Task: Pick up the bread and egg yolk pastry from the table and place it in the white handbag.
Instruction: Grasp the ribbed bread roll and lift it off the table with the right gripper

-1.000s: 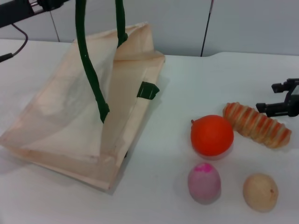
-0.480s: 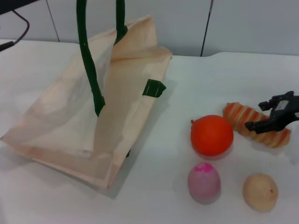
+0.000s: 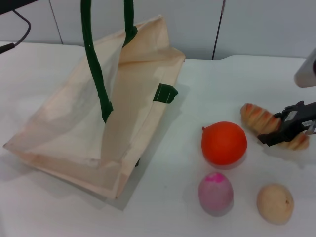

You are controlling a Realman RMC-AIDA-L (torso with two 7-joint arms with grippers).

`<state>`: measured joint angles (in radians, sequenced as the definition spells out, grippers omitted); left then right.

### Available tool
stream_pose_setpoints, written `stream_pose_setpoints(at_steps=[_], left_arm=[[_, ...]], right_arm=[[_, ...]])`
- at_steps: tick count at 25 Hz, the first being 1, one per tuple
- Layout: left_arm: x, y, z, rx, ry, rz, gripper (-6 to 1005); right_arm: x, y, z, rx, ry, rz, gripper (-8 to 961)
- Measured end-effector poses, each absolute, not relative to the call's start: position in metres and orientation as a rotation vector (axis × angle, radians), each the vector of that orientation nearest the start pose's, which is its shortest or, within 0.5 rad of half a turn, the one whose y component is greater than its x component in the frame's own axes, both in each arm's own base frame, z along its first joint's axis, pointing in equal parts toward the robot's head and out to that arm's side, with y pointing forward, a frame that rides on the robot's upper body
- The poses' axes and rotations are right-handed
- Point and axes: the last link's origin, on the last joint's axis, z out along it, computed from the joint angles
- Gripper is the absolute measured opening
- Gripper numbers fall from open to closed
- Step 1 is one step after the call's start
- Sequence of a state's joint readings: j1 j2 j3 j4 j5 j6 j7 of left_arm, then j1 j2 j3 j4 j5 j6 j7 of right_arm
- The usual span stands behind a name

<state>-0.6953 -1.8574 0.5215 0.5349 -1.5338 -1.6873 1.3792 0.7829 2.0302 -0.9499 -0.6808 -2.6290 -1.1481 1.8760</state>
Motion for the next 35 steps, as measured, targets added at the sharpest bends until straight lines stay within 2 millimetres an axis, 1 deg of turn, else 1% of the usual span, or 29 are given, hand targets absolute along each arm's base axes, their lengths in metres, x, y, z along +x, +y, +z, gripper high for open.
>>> stream_pose_setpoints(at_steps=[5, 14, 19, 22, 25, 28, 31, 33, 35], left_arm=[[-0.207, 0.394, 0.130, -2.409, -0.802, -1.363, 120], [-0.209, 0.392, 0.130, -2.406, -0.807, -1.361, 119], [-0.209, 0.392, 0.130, -2.408, -0.806, -1.362, 119], [-0.208, 0.392, 0.131, -2.412, -0.803, -1.364, 119], [-0.208, 0.392, 0.131, -2.413, -0.802, -1.364, 119], [-0.208, 0.392, 0.132, -2.413, -0.799, -1.363, 119], [-0.205, 0.394, 0.132, -2.417, -0.792, -1.365, 120], [-0.203, 0.395, 0.134, -2.419, -0.786, -1.365, 120], [-0.202, 0.396, 0.136, -2.419, -0.779, -1.366, 120]], right_arm=[[0.264, 0.413, -0.010, -2.617, 0.642, -0.447, 821], [0.260, 0.418, -0.005, -2.593, 0.646, -0.415, 805], [0.259, 0.419, 0.000, -2.576, 0.661, -0.398, 688], [0.260, 0.420, 0.002, -2.568, 0.680, -0.379, 637], [0.260, 0.421, 0.004, -2.560, 0.689, -0.365, 606], [0.260, 0.424, 0.012, -2.526, 0.703, -0.321, 583], [0.257, 0.425, 0.026, -2.494, 0.705, -0.248, 572], [0.249, 0.424, 0.032, -2.517, 0.679, -0.193, 565], [0.236, 0.420, 0.037, -2.566, 0.631, -0.130, 558]])
